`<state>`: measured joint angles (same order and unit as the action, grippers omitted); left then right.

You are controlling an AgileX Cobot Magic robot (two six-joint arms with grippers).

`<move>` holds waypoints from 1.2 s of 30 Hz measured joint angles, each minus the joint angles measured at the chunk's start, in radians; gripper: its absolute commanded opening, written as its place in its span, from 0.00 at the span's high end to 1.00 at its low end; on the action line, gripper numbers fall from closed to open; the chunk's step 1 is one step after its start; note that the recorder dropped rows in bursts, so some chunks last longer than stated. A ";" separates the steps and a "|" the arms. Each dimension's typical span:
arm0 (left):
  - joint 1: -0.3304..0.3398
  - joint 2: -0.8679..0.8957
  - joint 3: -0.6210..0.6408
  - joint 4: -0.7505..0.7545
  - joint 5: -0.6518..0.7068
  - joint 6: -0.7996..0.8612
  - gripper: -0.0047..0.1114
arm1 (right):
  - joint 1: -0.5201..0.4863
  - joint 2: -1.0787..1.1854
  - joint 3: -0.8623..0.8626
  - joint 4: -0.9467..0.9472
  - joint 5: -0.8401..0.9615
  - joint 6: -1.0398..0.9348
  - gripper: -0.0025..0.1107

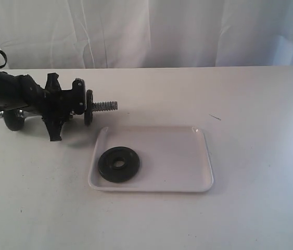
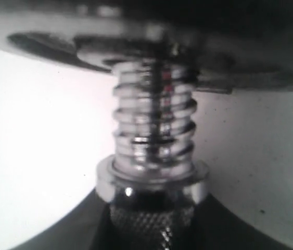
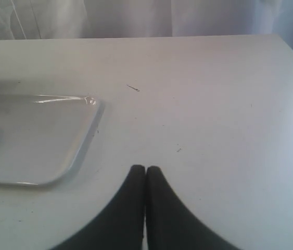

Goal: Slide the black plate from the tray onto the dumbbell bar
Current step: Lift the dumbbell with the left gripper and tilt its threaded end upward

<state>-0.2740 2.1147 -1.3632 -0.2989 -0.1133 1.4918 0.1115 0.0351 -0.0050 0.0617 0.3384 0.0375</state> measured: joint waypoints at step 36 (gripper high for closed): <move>-0.005 -0.433 0.226 -0.100 0.433 -0.602 0.96 | 0.000 0.000 0.000 0.000 0.000 0.000 0.98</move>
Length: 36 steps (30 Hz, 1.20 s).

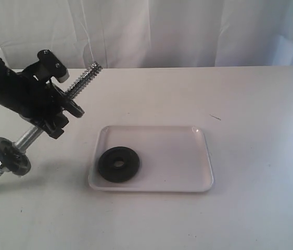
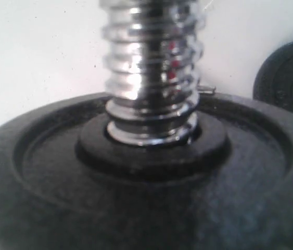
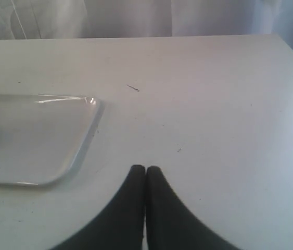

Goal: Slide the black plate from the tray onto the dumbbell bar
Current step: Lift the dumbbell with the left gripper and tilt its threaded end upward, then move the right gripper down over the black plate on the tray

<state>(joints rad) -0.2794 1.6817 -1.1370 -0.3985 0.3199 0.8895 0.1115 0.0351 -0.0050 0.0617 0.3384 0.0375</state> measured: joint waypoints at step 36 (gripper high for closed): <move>0.000 -0.289 0.371 -0.102 -0.054 -0.033 0.96 | 0.148 0.865 -0.912 0.199 0.236 -0.118 0.98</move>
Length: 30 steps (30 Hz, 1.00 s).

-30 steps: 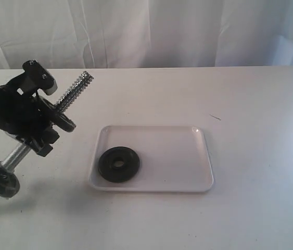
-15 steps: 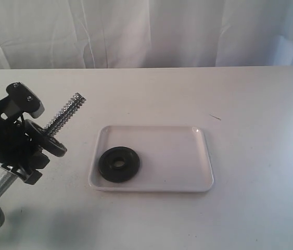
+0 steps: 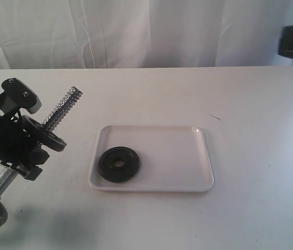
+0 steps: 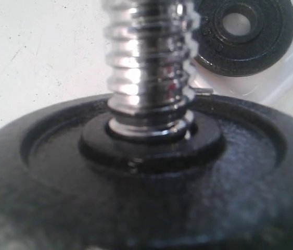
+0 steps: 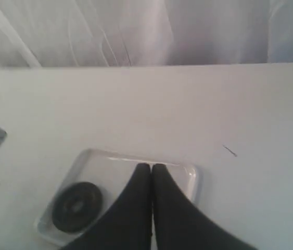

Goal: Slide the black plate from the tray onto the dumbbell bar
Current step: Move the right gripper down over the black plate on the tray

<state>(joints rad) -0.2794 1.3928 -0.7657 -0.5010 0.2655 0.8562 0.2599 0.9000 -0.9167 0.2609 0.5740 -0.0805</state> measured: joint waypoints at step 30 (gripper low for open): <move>0.000 -0.040 0.000 -0.004 -0.031 -0.010 0.96 | 0.263 1.030 -0.545 0.275 0.363 -0.488 0.05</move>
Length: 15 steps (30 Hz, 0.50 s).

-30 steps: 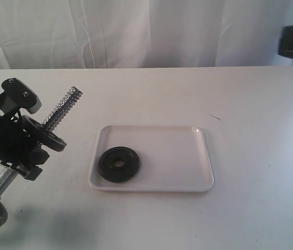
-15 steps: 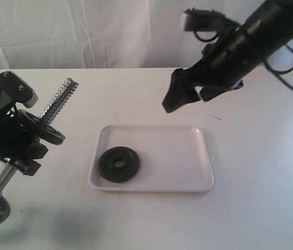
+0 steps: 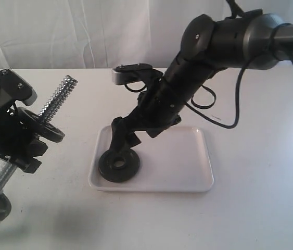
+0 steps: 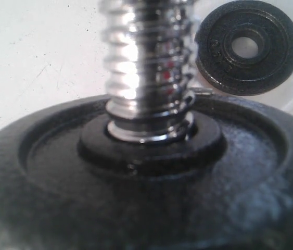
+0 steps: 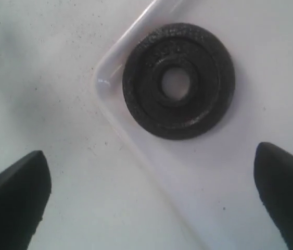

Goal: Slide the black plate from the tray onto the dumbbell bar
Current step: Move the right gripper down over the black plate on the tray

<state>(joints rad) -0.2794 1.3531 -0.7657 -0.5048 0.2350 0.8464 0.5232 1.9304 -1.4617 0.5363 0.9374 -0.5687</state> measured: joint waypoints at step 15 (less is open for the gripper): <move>0.000 0.000 0.000 0.000 -0.006 0.000 0.96 | 0.147 0.165 -0.156 -0.230 -0.039 0.028 0.05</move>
<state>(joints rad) -0.2794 1.3531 -0.7657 -0.5048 0.2292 0.8464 0.6702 2.0949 -1.6177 0.3067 0.8984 -0.5411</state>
